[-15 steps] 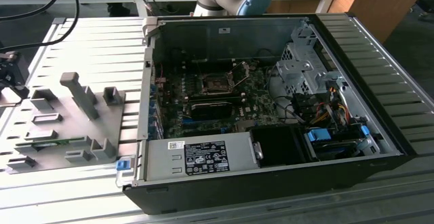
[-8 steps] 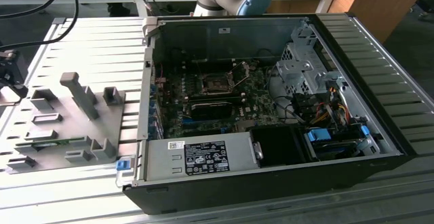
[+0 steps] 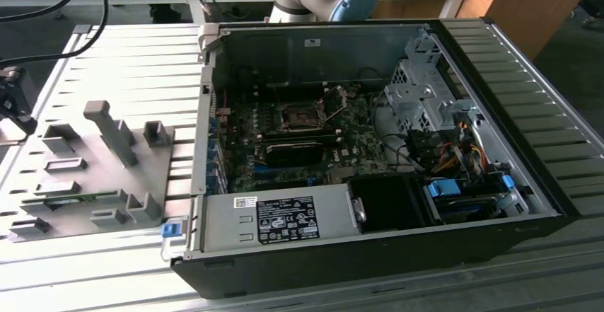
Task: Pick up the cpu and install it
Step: 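Pick up the cpu and move it towards the insertion slot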
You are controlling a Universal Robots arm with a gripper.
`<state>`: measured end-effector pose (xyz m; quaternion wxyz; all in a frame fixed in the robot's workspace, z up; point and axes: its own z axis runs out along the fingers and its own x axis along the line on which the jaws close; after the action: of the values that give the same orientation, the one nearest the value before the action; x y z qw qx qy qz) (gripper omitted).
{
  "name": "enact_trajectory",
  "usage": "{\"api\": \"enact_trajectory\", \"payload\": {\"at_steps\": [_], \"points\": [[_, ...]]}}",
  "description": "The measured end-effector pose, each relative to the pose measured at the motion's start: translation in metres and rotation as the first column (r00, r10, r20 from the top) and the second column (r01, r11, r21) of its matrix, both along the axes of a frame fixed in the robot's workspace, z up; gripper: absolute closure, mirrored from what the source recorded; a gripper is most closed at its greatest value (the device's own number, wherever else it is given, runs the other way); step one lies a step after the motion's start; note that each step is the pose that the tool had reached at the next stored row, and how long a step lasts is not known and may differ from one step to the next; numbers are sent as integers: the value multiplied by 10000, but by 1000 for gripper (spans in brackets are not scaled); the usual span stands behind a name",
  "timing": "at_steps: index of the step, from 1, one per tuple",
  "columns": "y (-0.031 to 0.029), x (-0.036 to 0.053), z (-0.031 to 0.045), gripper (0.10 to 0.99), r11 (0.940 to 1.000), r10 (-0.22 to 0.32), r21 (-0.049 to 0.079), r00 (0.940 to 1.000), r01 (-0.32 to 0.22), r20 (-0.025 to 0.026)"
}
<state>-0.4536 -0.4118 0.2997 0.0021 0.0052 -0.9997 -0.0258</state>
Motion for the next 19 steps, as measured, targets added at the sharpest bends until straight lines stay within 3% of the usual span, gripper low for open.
{"api": "enact_trajectory", "payload": {"at_steps": [19], "points": [[3,0,84,557,10000,0,0,10000,0,0]]}}
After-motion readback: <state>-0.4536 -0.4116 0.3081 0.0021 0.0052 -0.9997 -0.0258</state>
